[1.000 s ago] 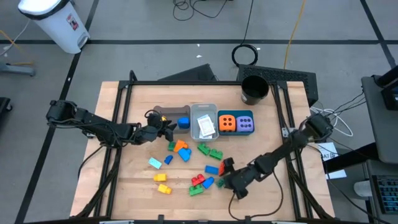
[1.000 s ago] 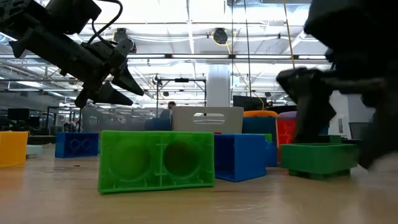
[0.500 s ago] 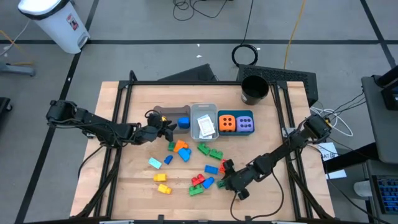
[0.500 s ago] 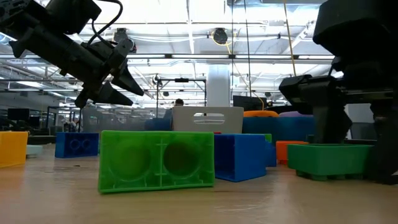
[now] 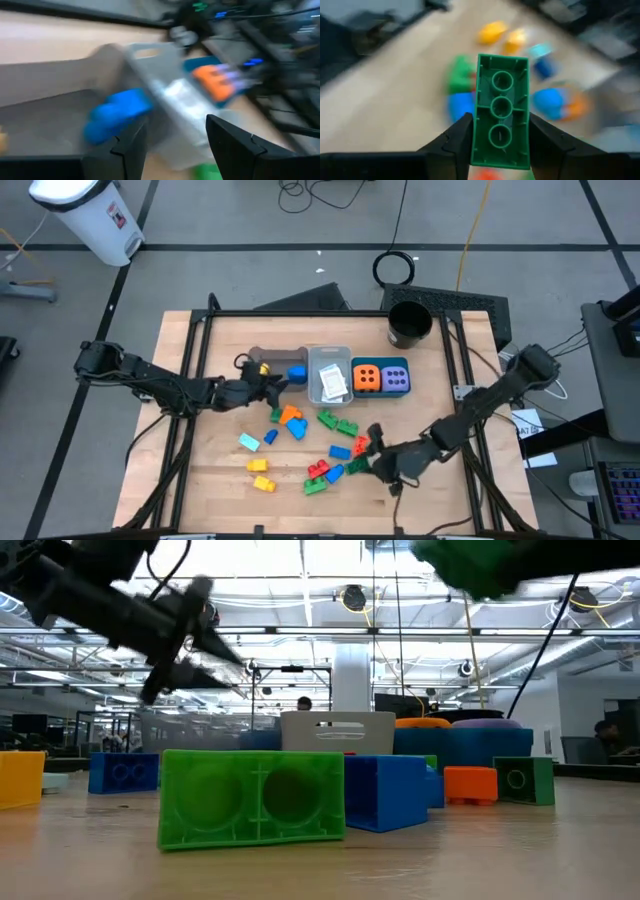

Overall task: Pick & Place Toys
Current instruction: Put the green game piece into the black bin

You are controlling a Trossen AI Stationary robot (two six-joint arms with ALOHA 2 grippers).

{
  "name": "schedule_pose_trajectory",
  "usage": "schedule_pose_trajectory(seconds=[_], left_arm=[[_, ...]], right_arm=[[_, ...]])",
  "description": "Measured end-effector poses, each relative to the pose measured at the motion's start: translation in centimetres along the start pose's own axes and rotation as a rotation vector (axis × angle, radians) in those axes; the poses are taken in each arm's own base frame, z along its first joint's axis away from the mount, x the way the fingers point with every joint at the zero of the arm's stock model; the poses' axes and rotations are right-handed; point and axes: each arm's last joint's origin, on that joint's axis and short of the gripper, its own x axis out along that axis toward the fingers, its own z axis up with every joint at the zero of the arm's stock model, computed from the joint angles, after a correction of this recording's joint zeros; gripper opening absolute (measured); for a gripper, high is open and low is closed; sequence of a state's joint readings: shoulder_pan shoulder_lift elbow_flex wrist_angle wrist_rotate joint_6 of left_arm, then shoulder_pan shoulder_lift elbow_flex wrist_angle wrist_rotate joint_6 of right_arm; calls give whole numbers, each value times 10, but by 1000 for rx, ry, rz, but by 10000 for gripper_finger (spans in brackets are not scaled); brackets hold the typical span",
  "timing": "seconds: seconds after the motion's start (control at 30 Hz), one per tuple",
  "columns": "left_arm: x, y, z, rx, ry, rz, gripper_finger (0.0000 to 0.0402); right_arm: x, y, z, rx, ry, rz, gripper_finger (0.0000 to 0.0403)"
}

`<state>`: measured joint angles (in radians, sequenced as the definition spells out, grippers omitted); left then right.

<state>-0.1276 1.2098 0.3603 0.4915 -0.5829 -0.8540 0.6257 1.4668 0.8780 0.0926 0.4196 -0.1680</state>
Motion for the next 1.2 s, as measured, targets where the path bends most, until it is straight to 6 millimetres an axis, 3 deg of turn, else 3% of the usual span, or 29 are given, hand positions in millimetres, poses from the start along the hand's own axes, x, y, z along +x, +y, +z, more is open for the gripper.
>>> schedule_pose_trajectory(seconds=[0.23,0.53,0.93,1.2], left_arm=[[-6,-25,11,54,-21,-335,207],[-9,-50,5,135,-5,-422,207],[40,-112,-9,269,16,-479,210],[66,-143,-12,377,80,-491,275]], right_arm=[[-11,-20,4,-190,83,-412,138],[-4,-26,-1,-226,147,-496,141],[1,-34,-5,-266,198,-548,138],[2,-35,-9,-276,213,-549,140]])
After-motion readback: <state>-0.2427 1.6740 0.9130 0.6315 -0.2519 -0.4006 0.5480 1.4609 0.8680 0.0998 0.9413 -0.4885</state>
